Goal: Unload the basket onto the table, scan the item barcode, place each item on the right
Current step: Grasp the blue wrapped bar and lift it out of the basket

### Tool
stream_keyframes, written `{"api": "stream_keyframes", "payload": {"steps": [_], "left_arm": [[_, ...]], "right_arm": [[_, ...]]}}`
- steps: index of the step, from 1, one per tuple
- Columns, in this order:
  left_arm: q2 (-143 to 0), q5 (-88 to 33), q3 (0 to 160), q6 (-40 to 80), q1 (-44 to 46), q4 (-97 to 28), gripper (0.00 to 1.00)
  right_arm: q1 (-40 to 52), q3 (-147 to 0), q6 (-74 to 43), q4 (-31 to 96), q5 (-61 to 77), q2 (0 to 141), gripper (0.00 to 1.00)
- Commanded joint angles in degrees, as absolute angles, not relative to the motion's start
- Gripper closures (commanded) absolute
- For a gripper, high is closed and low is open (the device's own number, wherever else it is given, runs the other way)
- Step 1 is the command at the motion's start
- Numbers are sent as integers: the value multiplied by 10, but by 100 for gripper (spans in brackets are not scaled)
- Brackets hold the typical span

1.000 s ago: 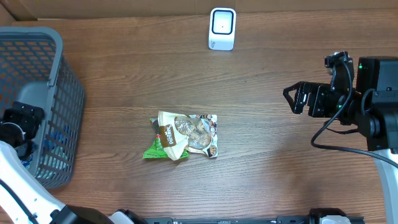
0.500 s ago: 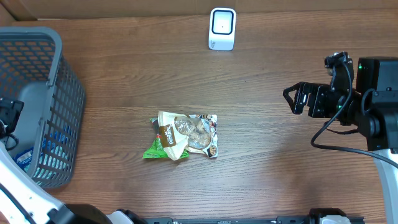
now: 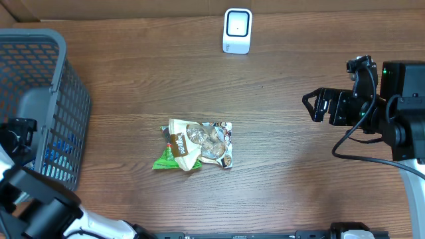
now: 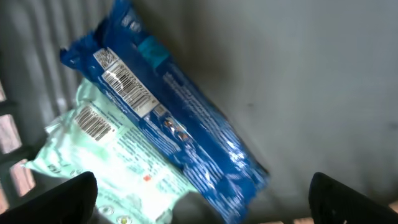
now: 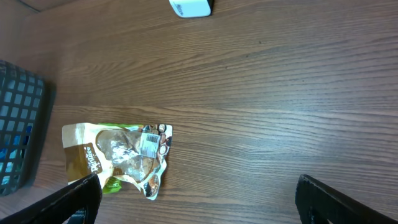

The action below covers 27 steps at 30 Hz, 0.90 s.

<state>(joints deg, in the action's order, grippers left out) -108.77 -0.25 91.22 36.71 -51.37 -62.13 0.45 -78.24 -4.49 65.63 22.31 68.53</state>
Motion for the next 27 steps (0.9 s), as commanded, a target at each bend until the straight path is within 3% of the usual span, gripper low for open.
{"api": "stream_keyframes", "payload": {"steps": [1,16,22,25,27], "left_arm": [[-1123,20,911,409,-516,-619,0],[-1221,20,910,415,-505,-556,2],[-1232,11,910,385,-497,-550,30],[-1224,-41,910,353,-497,-534,54],[-1218,-89,917,320,-497,-523,78]], "right_arm": [[3,-799,-46,655,228,684,0],[3,-799,-47,660,228,684,0],[3,-799,-46,659,228,684,0],[3,-799,-46,658,228,684,0],[3,-799,-46,658,228,684,0]]}}
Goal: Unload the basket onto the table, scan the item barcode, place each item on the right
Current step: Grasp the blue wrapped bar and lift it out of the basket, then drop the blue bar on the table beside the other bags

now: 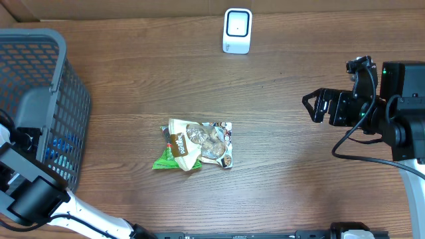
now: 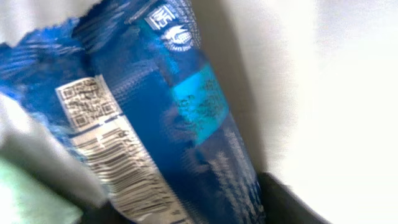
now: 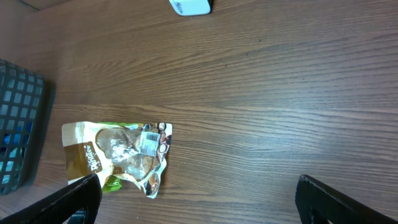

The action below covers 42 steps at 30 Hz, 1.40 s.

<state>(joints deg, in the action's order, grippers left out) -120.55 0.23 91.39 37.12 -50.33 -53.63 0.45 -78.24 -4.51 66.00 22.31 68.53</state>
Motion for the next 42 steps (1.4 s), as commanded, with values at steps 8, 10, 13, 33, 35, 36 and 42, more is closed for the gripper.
{"api": "stream_keyframes", "payload": {"steps": [8,10,13,33,35,36,42], "left_arm": [[-1198,-193,1038,289,-491,-597,96],[-1187,-203,1082,272,-486,-627,96],[-1164,-204,1148,248,-474,-673,96],[-890,-192,1303,67,-224,-906,93],[-893,-169,1296,68,-177,-946,92],[-897,-155,1286,68,-153,-963,92],[-907,-115,1141,84,-39,-956,90]], "right_arm": [[3,-799,-46,658,228,684,0],[3,-799,-46,658,228,684,0],[3,-799,-46,659,228,684,0],[3,-799,-46,661,228,684,0],[3,-799,-46,657,228,684,0],[3,-799,-46,655,228,684,0],[3,-799,-46,648,228,684,0]]}}
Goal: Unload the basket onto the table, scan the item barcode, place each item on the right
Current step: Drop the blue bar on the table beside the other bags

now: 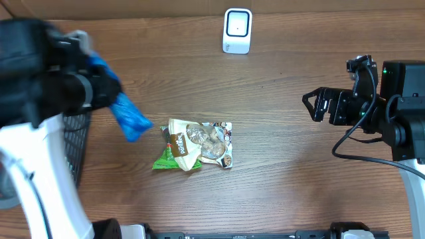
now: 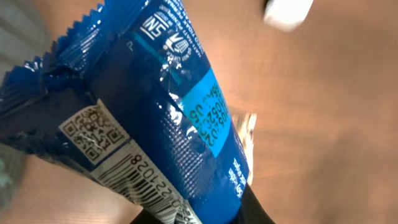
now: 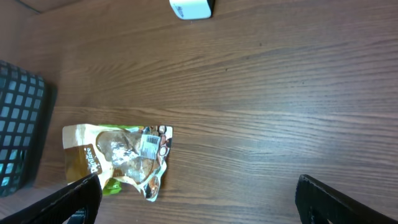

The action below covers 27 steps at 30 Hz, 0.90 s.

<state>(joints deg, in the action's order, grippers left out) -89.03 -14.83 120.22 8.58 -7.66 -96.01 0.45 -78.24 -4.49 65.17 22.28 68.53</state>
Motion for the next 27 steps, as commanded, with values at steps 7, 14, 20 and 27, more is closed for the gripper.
{"api": "stream_keyframes", "payload": {"steps": [7,14,20,27], "left_arm": [[-918,-74,919,138,33,-892,88],[-926,-76,783,151,60,-815,61],[-926,-92,786,150,60,-780,34],[-926,-78,927,151,56,-815,32]], "right_arm": [[3,-799,-46,653,228,684,0],[3,-799,-46,652,228,684,0],[3,-799,-46,653,229,684,0],[3,-799,-46,653,229,684,0]]}}
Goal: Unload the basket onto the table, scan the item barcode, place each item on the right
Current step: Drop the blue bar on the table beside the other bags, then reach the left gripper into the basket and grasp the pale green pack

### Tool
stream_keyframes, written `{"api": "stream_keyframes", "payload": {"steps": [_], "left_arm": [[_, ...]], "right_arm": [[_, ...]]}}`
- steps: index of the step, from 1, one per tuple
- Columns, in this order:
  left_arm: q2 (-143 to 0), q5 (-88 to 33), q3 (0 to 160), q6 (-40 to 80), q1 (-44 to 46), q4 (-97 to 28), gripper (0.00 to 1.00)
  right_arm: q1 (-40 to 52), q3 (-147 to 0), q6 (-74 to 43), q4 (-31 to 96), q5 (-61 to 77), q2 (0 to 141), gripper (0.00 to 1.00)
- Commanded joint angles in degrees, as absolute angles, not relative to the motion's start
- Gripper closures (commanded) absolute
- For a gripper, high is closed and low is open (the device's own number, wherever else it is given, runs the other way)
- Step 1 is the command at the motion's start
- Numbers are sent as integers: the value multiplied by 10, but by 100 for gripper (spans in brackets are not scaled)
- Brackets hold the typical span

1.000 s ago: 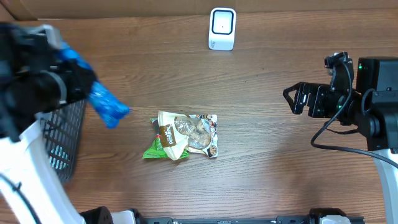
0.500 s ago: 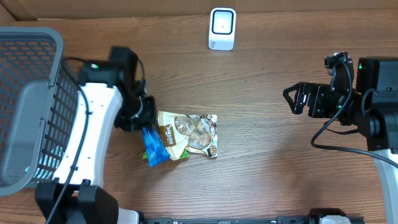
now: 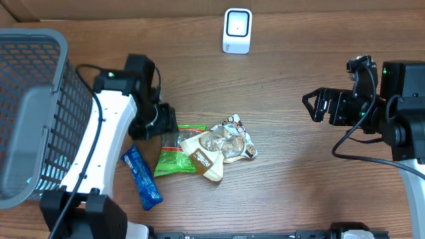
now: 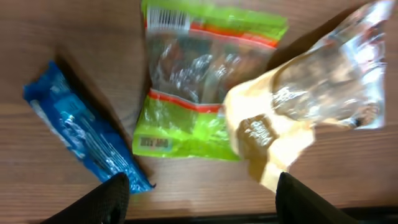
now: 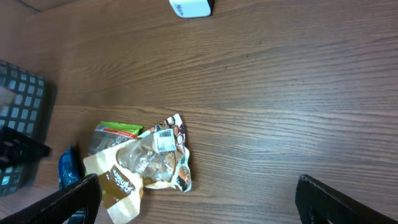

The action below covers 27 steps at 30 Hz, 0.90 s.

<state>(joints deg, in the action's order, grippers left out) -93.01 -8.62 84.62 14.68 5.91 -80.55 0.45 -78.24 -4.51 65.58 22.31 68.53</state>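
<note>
A blue packet lies flat on the table, seen too in the left wrist view. Right of it are a green packet with its barcode showing and, partly on top of it, a tan-and-clear snack bag. My left gripper hovers over the green packet, open, with nothing between its fingers. The white scanner stands at the far edge. Off to the right my right gripper stays open and empty.
A grey mesh basket fills the left side of the table. The right arm's body and its cable sit at the right edge. Bare wood lies between the packets and the right arm.
My left gripper held the blue packet in the air left of the snack bag; now it is open and the packet lies on the table. The snack bag and green packet lie shifted right.
My left gripper was open inside the basket over a blue and a pale green packet. Then it was close on the blue one, then held it out over the table. Now the packet lies beside the snack bag. The right arm has stayed still.
</note>
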Motion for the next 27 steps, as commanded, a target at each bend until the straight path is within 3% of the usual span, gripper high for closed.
{"api": "stream_keyframes", "payload": {"steps": [1,6,12,16,20,27], "left_arm": [[-925,-64,966,155,51,-828,32],[-925,22,1154,197,1,-897,26],[-912,61,1277,242,-142,-962,21],[-896,37,1267,258,-288,-968,15],[-896,-3,1230,287,-438,-964,0],[-896,-95,1067,303,-580,-834,0]], "right_arm": [[3,-799,-46,653,229,684,0],[3,-799,-46,654,229,684,0],[3,-799,-46,662,228,684,0],[3,-799,-46,663,228,684,0],[3,-799,-46,663,228,684,0],[3,-799,-46,663,228,684,0]]}}
